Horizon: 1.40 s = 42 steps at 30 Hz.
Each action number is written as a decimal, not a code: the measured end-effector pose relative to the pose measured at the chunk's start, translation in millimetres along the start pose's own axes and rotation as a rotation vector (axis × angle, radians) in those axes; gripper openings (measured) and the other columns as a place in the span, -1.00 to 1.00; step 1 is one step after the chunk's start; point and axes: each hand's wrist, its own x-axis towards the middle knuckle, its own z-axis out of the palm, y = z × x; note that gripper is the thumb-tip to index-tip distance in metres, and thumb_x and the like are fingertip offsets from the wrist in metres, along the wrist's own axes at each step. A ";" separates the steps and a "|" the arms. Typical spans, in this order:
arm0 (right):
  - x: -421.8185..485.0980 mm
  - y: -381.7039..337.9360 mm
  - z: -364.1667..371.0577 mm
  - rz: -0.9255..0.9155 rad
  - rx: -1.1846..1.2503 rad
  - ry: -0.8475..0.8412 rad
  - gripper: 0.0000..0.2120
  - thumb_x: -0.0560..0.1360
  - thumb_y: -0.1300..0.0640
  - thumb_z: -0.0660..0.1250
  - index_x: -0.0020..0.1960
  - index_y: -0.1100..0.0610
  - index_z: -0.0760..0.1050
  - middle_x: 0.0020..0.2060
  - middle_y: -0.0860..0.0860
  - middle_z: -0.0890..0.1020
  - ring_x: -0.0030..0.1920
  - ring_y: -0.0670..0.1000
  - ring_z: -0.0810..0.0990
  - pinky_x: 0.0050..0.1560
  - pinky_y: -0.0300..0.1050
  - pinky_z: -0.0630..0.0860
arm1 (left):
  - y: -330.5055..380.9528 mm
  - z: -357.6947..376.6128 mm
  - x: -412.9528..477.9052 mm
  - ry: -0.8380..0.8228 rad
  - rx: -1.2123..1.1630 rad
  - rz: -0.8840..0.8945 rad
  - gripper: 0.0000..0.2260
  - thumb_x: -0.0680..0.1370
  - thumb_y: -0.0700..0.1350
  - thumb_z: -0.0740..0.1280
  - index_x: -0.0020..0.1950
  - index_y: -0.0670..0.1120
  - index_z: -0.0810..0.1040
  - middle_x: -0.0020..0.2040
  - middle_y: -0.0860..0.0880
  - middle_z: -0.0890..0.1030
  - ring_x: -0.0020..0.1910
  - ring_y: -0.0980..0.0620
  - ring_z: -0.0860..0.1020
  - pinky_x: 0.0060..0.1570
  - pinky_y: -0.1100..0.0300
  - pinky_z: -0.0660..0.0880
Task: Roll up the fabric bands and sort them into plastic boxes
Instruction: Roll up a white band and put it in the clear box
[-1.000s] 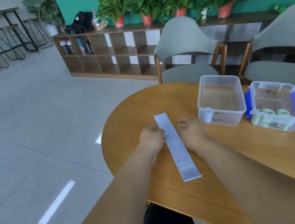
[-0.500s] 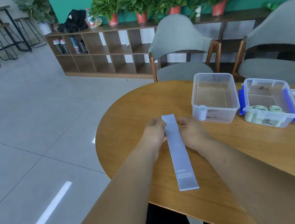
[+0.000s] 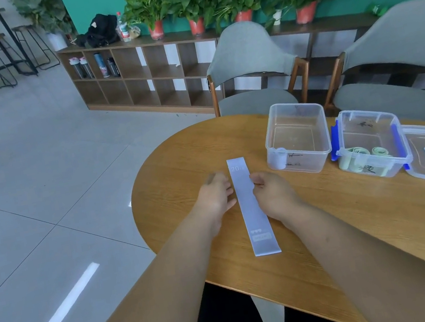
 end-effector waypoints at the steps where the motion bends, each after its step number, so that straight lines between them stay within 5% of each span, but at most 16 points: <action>1: -4.4 -0.5 -0.3 0.001 0.015 -0.012 -0.53 0.63 0.18 0.17 0.52 0.04 0.44 0.44 -0.05 0.53 0.42 0.01 0.51 0.40 0.01 0.48 | -0.7 1.4 -5.9 -0.016 0.003 0.003 -0.82 0.70 -0.02 0.17 0.23 -0.02 0.50 0.10 0.00 0.61 0.14 0.08 0.60 0.30 -0.01 0.57; 6: -28.2 -0.4 -12.1 0.009 0.019 0.017 -0.65 0.61 0.05 0.28 0.39 -0.03 0.55 0.29 -0.14 0.60 0.33 -0.04 0.56 0.33 -0.02 0.51 | -3.9 2.7 -32.0 -0.028 0.073 0.032 -0.86 0.72 -0.02 0.14 0.04 0.07 0.48 0.06 0.03 0.61 0.08 0.13 0.58 0.33 -0.01 0.55; 9: -39.1 8.3 -15.4 -0.007 0.009 -0.028 -0.65 0.60 0.04 0.28 0.36 -0.02 0.58 0.25 -0.14 0.64 0.26 -0.03 0.61 0.28 0.03 0.58 | -15.1 1.5 -42.7 -0.045 0.182 0.104 -0.86 0.72 -0.05 0.14 0.13 0.07 0.49 0.08 0.06 0.62 0.10 0.15 0.59 0.36 0.02 0.52; 13: -47.2 11.0 -21.6 -0.074 -0.104 -0.078 -0.64 0.60 0.14 0.29 0.38 0.04 0.57 0.25 -0.08 0.64 0.24 0.00 0.62 0.32 0.01 0.55 | -33.8 -6.8 -45.2 -0.089 0.644 0.274 -0.61 0.65 -0.12 0.26 0.50 0.00 0.46 0.39 -0.02 0.57 0.29 0.03 0.56 0.33 0.16 0.46; 16: -53.9 13.5 -29.1 -0.168 -0.235 -0.150 -0.59 0.54 0.23 0.38 0.37 0.01 0.57 0.25 -0.11 0.65 0.18 -0.08 0.61 0.28 -0.15 0.52 | -45.9 -16.8 -49.7 -0.141 1.094 0.479 -0.52 0.61 -0.11 0.34 0.54 0.02 0.43 0.45 0.03 0.50 0.42 -0.02 0.43 0.33 0.18 0.40; 19: -66.2 22.6 -32.8 -0.251 -0.342 -0.184 -0.57 0.49 0.20 0.48 0.31 -0.10 0.60 0.12 -0.24 0.59 0.06 -0.16 0.57 0.06 -0.28 0.43 | -58.7 -27.0 -54.0 -0.174 1.275 0.617 -0.52 0.62 0.00 0.37 0.55 0.03 0.42 0.51 0.06 0.43 0.54 0.00 0.29 0.48 0.09 0.32; 23: -79.3 33.4 -34.1 -0.349 -0.343 -0.133 -0.64 0.46 0.11 0.55 0.22 -0.14 0.64 0.00 -0.28 0.54 0.00 -0.21 0.55 -0.06 -0.38 0.37 | -67.1 -35.7 -56.0 -0.185 1.304 0.707 -0.52 0.62 0.07 0.36 0.53 0.03 0.44 0.54 0.10 0.41 0.55 0.03 0.27 0.52 0.05 0.28; 30: -98.5 50.7 -33.0 -0.471 -0.336 -0.090 -0.71 0.52 -0.02 0.49 0.24 -0.12 0.65 0.17 -0.29 0.57 0.20 -0.15 0.49 0.28 -0.20 0.40 | -84.6 -43.4 -58.9 -0.168 1.240 0.778 -0.51 0.63 0.14 0.35 0.53 0.02 0.48 0.59 0.14 0.37 0.61 0.10 0.21 0.58 0.04 0.22; 42: -120.0 68.6 -21.8 -0.547 -0.283 0.179 -0.80 0.57 -0.06 0.41 0.16 -0.07 0.68 0.06 -0.24 0.65 0.16 -0.10 0.52 0.21 -0.05 0.53 | -102.7 -41.7 -70.1 -0.005 1.030 0.830 -0.56 0.60 0.23 0.36 0.42 0.08 0.54 0.38 0.17 0.52 0.43 0.16 0.37 0.41 0.20 0.38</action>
